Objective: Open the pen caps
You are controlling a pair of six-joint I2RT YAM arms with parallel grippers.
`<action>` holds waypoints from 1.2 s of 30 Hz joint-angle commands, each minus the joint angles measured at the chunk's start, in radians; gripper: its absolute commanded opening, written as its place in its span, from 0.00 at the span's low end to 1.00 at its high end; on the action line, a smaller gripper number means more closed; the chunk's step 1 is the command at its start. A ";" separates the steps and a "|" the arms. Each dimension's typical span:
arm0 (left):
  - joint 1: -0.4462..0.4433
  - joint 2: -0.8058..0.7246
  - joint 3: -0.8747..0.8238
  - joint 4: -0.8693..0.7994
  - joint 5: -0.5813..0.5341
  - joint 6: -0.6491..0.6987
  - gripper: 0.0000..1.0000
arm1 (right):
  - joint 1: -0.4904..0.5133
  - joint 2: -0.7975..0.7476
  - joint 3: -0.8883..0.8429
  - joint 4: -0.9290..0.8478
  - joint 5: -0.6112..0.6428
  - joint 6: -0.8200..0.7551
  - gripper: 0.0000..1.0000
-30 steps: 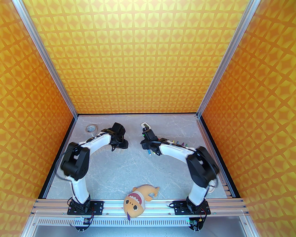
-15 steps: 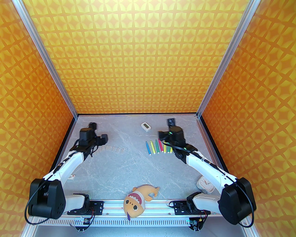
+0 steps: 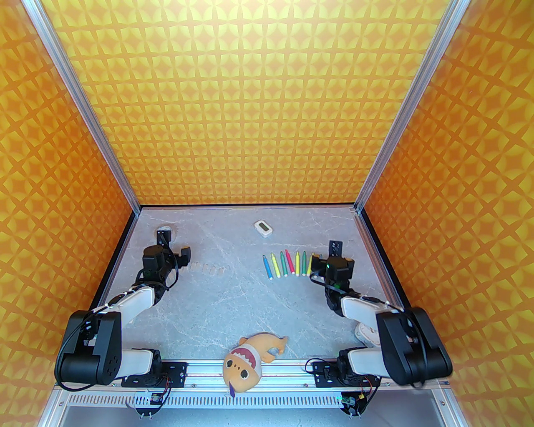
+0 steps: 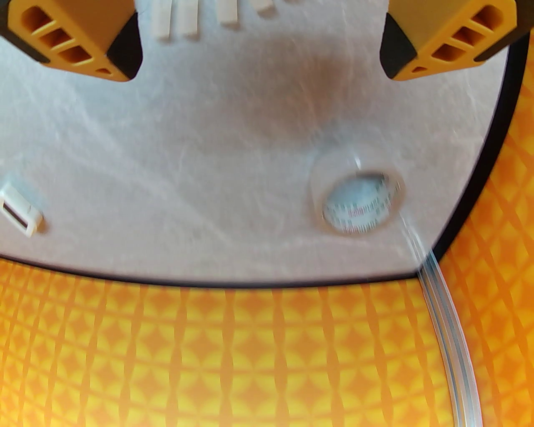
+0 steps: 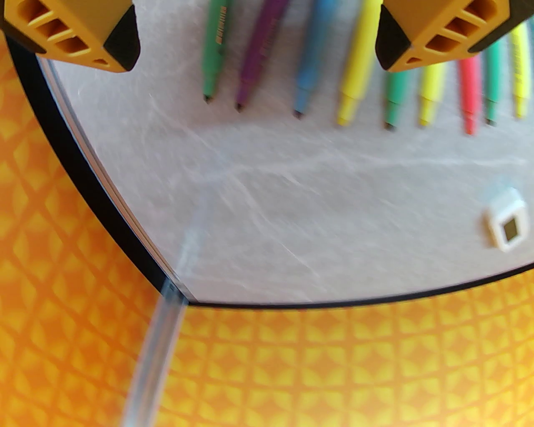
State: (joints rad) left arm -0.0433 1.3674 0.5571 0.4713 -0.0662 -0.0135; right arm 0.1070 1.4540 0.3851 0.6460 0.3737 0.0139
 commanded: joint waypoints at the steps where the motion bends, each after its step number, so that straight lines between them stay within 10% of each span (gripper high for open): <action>1: 0.016 -0.036 -0.047 0.090 -0.029 0.018 0.99 | 0.000 0.034 0.032 0.125 -0.091 -0.009 0.98; 7: 0.016 -0.093 -0.111 0.081 -0.030 0.059 0.99 | 0.000 0.063 0.003 0.195 -0.163 -0.034 0.98; 21: 0.038 0.208 -0.273 0.650 -0.088 0.064 0.99 | 0.000 0.068 0.000 0.206 -0.170 -0.040 0.98; 36: 0.075 0.183 -0.188 0.444 -0.063 0.013 0.99 | 0.000 0.066 0.001 0.205 -0.170 -0.041 0.98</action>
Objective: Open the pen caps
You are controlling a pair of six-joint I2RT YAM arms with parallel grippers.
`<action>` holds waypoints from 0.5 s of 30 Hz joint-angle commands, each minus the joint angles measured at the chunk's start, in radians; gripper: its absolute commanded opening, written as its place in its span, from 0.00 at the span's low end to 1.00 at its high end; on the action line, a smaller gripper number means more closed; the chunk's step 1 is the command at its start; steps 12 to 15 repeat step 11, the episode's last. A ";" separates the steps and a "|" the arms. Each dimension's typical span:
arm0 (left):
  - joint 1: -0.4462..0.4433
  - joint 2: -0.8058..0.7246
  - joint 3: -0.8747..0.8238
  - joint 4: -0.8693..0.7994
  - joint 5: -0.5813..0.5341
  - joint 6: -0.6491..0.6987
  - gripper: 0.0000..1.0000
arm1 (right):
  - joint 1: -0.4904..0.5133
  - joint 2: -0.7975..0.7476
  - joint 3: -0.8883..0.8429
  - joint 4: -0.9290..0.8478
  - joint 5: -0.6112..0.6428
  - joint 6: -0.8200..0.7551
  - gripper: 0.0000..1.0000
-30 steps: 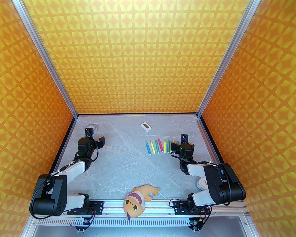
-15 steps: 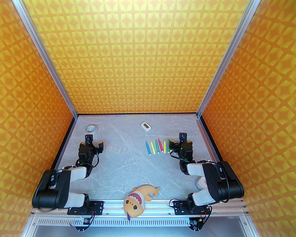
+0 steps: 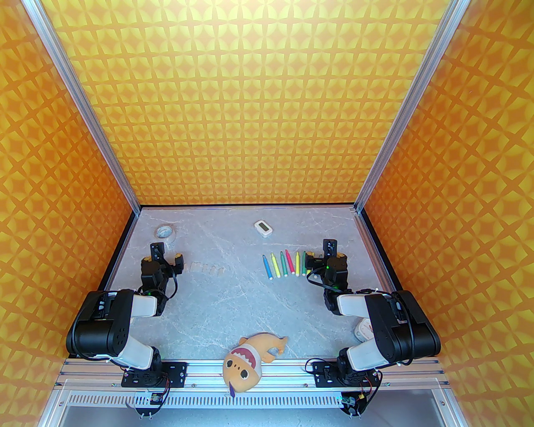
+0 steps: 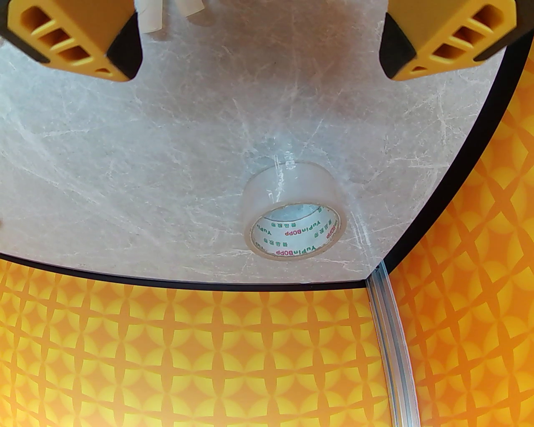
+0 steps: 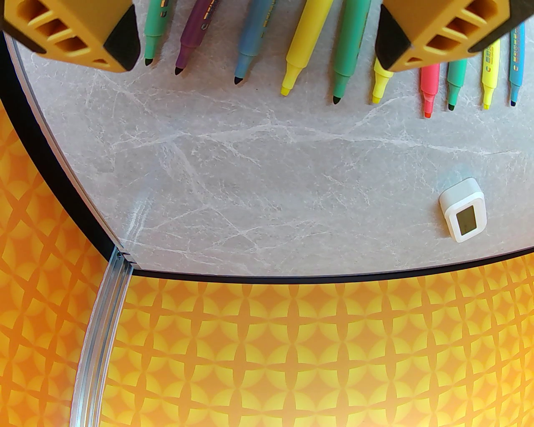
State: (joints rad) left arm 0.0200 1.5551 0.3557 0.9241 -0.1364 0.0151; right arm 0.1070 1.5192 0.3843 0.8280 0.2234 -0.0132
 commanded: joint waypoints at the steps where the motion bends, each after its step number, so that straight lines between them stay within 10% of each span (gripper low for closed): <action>1: 0.012 -0.006 0.013 -0.009 0.006 -0.015 0.99 | 0.000 0.001 0.004 0.023 -0.018 -0.014 0.98; 15: 0.012 -0.006 0.014 -0.010 0.009 -0.015 0.99 | -0.006 0.002 0.004 0.017 -0.032 -0.011 0.99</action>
